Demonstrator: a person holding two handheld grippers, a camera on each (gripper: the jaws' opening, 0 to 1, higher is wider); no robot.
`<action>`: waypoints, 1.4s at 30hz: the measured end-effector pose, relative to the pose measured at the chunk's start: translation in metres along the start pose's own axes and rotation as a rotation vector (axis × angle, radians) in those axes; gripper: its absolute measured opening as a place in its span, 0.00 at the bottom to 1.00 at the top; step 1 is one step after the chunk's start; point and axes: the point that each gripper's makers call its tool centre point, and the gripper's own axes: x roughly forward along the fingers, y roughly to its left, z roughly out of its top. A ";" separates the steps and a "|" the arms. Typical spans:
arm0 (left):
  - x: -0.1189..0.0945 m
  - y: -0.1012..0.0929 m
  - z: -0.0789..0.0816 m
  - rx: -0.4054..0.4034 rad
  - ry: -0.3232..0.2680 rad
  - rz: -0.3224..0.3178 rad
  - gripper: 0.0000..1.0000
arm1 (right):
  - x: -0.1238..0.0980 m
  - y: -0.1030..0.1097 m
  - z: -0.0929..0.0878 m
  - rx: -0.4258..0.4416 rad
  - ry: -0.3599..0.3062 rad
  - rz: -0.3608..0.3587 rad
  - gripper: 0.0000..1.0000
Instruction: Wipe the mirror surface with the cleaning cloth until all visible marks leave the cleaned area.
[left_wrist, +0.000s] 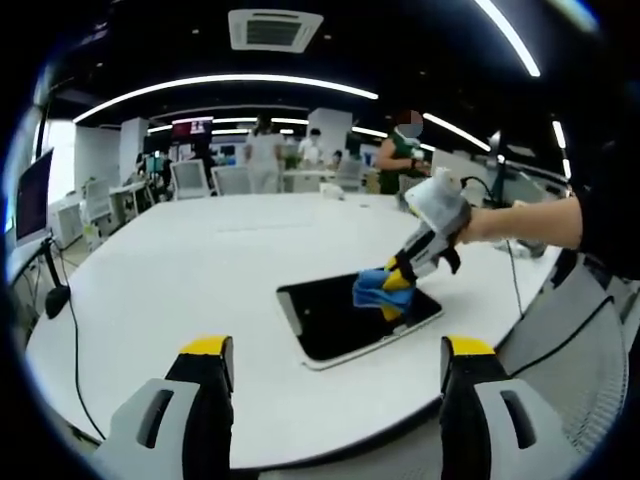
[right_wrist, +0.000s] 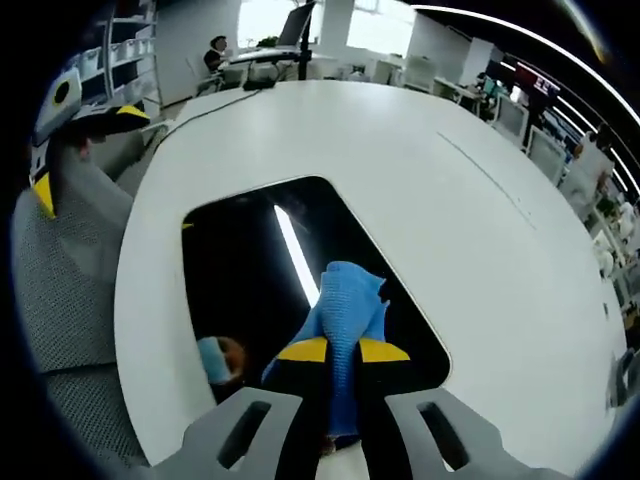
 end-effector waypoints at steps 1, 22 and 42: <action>0.000 0.000 -0.001 -0.001 0.004 0.000 0.85 | -0.001 0.003 -0.001 -0.003 -0.001 0.001 0.04; 0.000 -0.001 -0.001 -0.001 0.013 -0.001 0.84 | -0.017 0.042 -0.011 -0.021 -0.030 0.064 0.04; 0.000 -0.002 -0.004 0.001 0.035 -0.002 0.93 | -0.029 0.069 -0.018 -0.101 -0.017 0.099 0.04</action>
